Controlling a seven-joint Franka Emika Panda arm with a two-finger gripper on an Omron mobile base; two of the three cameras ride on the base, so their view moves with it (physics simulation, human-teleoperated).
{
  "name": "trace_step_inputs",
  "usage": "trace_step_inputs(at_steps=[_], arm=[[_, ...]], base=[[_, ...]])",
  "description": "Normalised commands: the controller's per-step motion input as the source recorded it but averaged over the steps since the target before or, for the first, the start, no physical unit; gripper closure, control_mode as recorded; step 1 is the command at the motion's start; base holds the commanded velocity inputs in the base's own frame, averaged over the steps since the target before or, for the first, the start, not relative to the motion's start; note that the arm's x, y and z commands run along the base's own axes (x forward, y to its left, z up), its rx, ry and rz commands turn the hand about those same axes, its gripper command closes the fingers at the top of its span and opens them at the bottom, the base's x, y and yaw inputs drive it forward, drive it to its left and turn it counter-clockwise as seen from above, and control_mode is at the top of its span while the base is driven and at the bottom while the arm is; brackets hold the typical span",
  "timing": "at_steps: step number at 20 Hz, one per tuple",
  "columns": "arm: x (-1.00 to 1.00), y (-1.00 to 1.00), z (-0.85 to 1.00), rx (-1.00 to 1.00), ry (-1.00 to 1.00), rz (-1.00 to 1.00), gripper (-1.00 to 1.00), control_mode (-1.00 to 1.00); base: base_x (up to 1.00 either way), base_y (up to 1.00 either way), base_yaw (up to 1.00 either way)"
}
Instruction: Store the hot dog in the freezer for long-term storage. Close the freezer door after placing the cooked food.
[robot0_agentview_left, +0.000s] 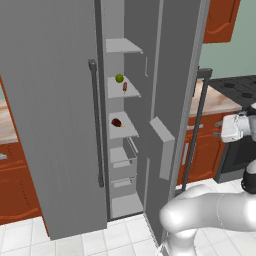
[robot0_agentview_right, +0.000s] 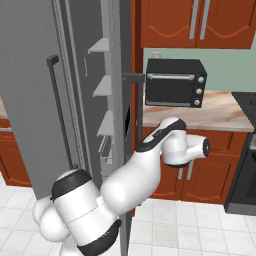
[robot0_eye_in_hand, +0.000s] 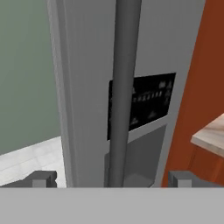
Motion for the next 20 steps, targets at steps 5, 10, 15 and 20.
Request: trace_step_inputs(at_steps=[5,10,15,20], arm=[[0.31,0.26,-0.19,0.03,-0.01,0.0,-1.0,-1.0],[0.23,0.13,-0.05,0.03,-0.03,0.01,-1.0,-1.0],[0.04,0.05,0.0,0.02,0.0,0.08,-1.0,-1.0],[0.0,0.3,0.0,0.0,0.0,0.11,-1.0,-1.0]], base=[[0.0,0.0,0.0],[0.0,0.0,0.0],[0.0,0.0,0.0],[0.0,0.0,0.0]])
